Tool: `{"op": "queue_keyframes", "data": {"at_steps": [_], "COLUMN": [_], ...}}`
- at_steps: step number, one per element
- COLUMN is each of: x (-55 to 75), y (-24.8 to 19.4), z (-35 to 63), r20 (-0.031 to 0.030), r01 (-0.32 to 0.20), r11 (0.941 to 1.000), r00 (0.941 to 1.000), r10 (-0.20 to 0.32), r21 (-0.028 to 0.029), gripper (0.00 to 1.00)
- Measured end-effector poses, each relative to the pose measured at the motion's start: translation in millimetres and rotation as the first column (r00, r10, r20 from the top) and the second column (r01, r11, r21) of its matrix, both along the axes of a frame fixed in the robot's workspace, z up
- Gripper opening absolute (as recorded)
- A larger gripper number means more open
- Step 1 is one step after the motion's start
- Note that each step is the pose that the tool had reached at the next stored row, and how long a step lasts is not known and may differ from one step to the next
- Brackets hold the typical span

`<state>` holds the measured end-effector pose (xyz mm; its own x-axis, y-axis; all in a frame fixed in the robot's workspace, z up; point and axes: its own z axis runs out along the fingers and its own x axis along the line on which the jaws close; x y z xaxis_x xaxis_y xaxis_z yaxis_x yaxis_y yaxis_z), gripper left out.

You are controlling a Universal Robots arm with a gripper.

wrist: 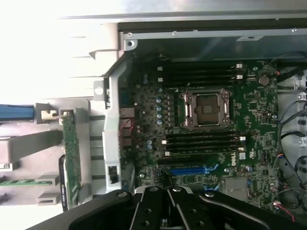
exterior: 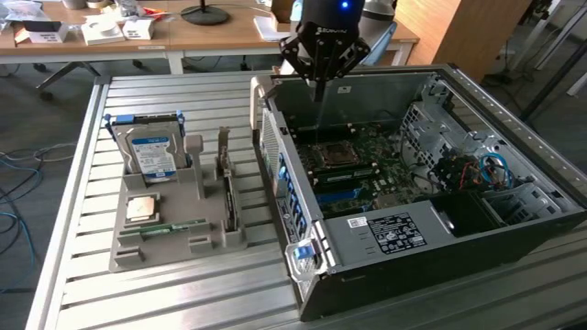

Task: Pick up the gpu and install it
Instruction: 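Reach for the gpu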

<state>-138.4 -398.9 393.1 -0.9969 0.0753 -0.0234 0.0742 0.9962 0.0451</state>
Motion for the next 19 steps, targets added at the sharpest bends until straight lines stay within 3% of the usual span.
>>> {"op": "queue_keyframes", "data": {"at_steps": [19], "x": [-31.3], "y": [0.0], "z": [-0.7], "r20": [-0.0001], "r01": [0.001], "r11": [1.0], "r00": [1.0], "r10": [-0.001], "r21": [0.0], "gripper": [0.11]}}
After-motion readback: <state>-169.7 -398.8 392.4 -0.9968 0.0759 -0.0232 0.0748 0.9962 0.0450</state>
